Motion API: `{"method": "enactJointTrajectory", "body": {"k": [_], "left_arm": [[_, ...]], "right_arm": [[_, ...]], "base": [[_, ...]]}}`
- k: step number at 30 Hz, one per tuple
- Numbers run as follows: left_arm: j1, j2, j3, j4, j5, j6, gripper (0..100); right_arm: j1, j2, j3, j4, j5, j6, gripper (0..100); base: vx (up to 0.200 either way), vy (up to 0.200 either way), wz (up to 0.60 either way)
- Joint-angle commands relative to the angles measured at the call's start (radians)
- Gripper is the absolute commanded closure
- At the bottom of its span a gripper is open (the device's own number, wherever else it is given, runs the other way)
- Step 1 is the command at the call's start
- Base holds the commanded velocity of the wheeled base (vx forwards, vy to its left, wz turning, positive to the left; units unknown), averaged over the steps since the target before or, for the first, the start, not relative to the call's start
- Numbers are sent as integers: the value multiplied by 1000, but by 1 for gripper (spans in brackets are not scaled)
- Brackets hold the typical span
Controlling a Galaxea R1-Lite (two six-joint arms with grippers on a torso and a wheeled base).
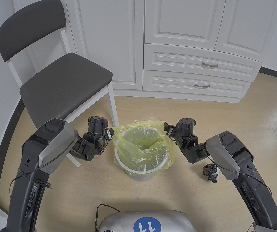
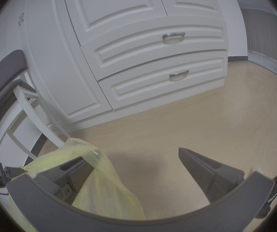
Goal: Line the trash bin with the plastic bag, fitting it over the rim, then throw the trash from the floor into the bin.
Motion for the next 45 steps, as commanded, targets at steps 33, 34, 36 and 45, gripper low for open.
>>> {"method": "enactJointTrajectory", "body": {"k": [33,34,36,45], "left_arm": [[11,-191,262,93,-9,144,0],[11,-205,286,93,-23,157,0],[11,-226,337,91,-52,187,0],[10,-246,458,91,-141,282,0]], "right_arm": [[-13,-121,171,138,7,-70,0],[-13,-135,194,138,7,-87,0],[-13,-170,249,133,7,-112,0],[-13,-308,372,124,7,-138,0]], "base": [[0,0,0],[0,0,0],[0,0,0],[0,0,0]]}}
